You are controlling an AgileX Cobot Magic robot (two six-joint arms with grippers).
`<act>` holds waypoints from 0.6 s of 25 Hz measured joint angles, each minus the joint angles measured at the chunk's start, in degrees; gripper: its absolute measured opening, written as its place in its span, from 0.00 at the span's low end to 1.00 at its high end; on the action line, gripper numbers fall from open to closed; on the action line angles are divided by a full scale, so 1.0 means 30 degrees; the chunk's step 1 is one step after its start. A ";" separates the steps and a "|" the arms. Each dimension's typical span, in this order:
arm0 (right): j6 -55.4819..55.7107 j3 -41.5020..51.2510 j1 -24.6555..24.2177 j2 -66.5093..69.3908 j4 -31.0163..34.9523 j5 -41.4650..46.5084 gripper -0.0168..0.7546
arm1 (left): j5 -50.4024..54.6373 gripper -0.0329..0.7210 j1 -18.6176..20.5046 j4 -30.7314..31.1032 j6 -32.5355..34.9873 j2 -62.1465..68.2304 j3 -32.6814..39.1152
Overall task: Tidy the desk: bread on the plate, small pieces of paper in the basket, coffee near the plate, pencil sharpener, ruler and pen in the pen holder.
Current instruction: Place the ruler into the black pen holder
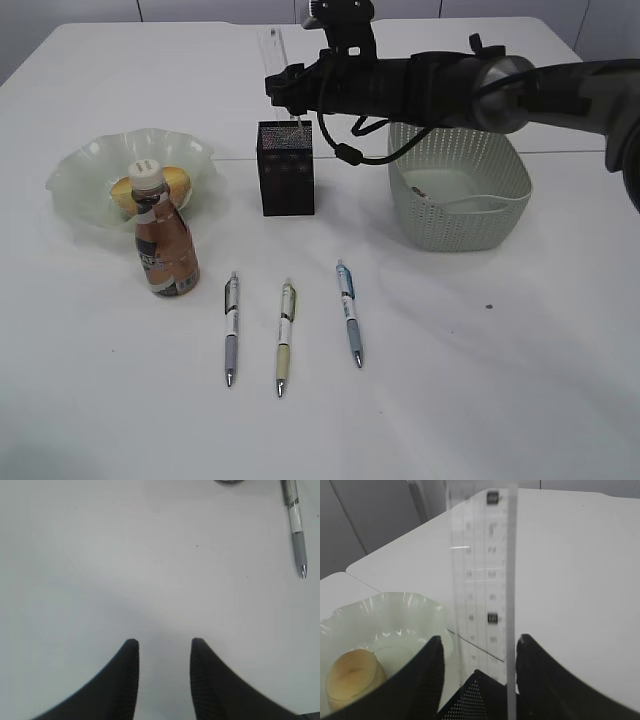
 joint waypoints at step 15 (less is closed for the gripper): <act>0.5374 0.0000 -0.0252 -0.0557 -0.2321 0.0213 0.57 | 0.0000 0.38 0.0000 0.0003 0.0000 0.0000 0.0000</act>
